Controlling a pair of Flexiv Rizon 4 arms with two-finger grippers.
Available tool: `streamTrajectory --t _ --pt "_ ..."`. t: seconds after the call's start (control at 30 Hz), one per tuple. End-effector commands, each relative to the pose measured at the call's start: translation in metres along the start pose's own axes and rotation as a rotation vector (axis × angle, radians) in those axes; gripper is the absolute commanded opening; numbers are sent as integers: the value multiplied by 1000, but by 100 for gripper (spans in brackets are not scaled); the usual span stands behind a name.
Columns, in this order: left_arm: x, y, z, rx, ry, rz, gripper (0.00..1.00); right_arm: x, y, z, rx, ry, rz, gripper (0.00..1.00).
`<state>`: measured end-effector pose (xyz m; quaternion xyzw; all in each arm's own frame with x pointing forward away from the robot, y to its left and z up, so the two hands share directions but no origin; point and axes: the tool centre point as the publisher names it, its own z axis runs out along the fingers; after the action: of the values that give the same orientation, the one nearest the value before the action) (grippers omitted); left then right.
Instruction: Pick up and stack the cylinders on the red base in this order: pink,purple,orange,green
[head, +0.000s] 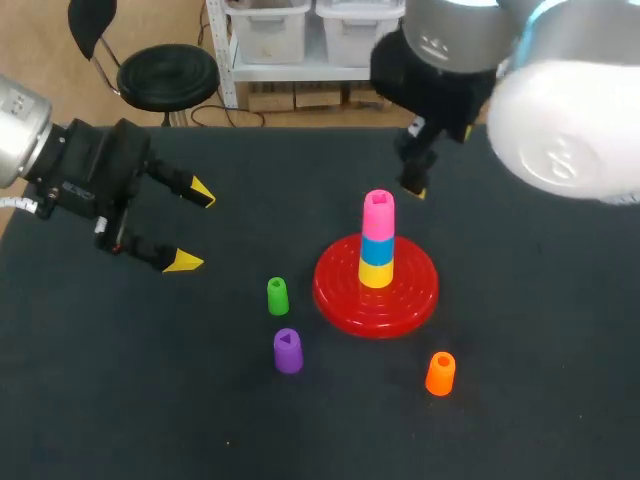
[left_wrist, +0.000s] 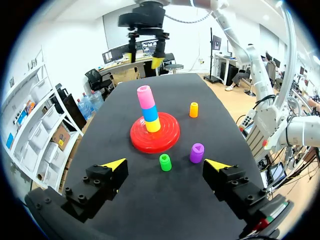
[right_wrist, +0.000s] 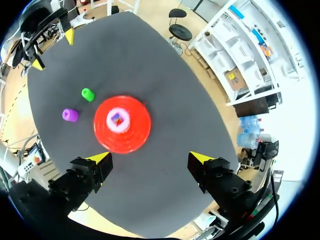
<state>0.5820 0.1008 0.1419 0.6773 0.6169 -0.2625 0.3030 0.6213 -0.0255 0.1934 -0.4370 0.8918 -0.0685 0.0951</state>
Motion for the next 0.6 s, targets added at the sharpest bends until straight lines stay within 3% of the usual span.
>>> streamTrajectory --t 0.03,0.37,0.6 --pt "1 0 0 -1 -3 2 100 25 11 6 0 -85 6 100" --pt "1 0 0 -1 -3 2 100 63 41 17 -42 -88 -1 100" --pt "1 0 0 -1 -3 2 100 77 56 25 -80 -69 -15 100"
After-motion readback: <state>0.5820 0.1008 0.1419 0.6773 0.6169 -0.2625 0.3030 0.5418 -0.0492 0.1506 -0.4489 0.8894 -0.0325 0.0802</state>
